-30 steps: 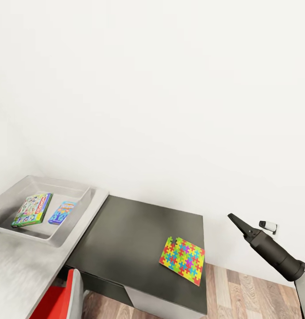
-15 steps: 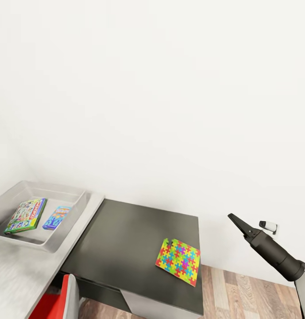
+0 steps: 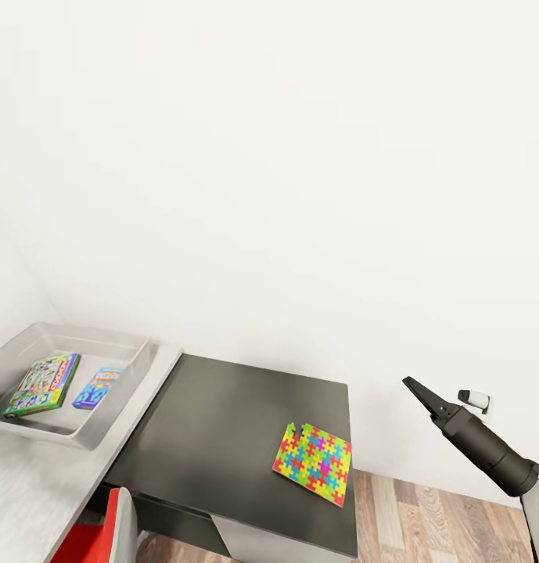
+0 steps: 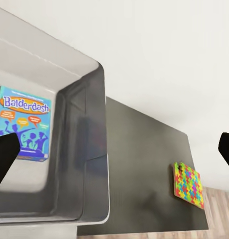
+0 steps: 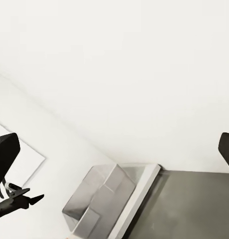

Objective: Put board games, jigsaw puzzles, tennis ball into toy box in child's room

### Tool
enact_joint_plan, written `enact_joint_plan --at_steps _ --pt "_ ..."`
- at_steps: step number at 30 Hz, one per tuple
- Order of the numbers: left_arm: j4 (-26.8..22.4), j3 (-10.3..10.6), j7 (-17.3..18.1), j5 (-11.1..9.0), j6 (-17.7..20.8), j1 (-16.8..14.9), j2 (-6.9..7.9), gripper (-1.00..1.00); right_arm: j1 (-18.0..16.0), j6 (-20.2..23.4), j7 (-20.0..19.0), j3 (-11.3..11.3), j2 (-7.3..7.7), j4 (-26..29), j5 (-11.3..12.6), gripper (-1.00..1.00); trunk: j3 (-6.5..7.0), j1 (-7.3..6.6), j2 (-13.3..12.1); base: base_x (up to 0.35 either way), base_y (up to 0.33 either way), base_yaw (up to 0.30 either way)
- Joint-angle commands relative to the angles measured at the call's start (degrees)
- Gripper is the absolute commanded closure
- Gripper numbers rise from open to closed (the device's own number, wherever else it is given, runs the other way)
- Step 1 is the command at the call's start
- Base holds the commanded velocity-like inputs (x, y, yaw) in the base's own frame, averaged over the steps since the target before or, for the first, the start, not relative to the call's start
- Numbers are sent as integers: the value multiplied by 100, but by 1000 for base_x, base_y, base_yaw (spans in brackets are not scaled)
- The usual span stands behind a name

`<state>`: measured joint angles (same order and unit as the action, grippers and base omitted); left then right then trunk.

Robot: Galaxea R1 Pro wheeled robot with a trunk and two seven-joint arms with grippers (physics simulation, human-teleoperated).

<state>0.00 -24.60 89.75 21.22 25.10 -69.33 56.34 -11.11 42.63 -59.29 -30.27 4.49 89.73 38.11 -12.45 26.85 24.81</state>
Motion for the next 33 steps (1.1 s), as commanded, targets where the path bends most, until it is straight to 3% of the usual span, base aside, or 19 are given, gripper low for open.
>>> enact_joint_plan --at_steps 1,10,13,17,20,23,25,27,28,30,31,33 --pt "5 -40 25 58 -1 -9 3 -100 -5 35 -3 -1 0 1 21 -100 -11 3 11 0 0 -2" --pt "8 -38 25 57 -186 -10 -14 -100 -5 27 1 3 -8 2 16 -100 40 3 11 0 0 69" --pt "2 -37 25 57 -243 -10 -67 -100 -5 26 3 3 -5 1 14 -100 65 3 11 0 0 115" --pt "-6 -37 25 64 -396 -3 -264 -100 -5 26 11 3 -2 1 13 -100 99 3 11 0 0 126" --pt "-16 -33 25 69 -448 -2 -504 -100 -5 26 23 6 -1 1 13 -100 123 3 11 0 0 147" --pt "-136 -18 25 67 -467 -3 -835 -100 -5 21 29 9 -1 1 12 -100 139 3 11 0 0 117" --pt "-278 -15 14 63 -436 -8 -960 -100 -5 19 33 10 -2 1 9 -100 144 3 11 0 0 58" --pt "-618 -13 -229 60 -317 -13 -1179 -100 -5 15 37 11 -3 4 7 -100 147 3 11 0 0 30" --pt "-929 -12 -408 62 -120 -15 -1357 -100 -5 13 38 11 -2 6 6 -100 147 3 11 0 0 17" --pt "-1289 -8 -600 65 160 -17 -1555 -100 -5 14 39 12 -1 4 5 -100 149 3 11 0 0 12" --pt "-1667 -6 -814 69 447 -17 -1760 -100 -5 15 40 12 -1 3 4 -100 149 3 11 0 0 7" --pt "-2037 -4 -1037 66 707 -18 -1965 -100 -5 16 40 12 -1 2 4 -100 149 3 11 0 0 5"
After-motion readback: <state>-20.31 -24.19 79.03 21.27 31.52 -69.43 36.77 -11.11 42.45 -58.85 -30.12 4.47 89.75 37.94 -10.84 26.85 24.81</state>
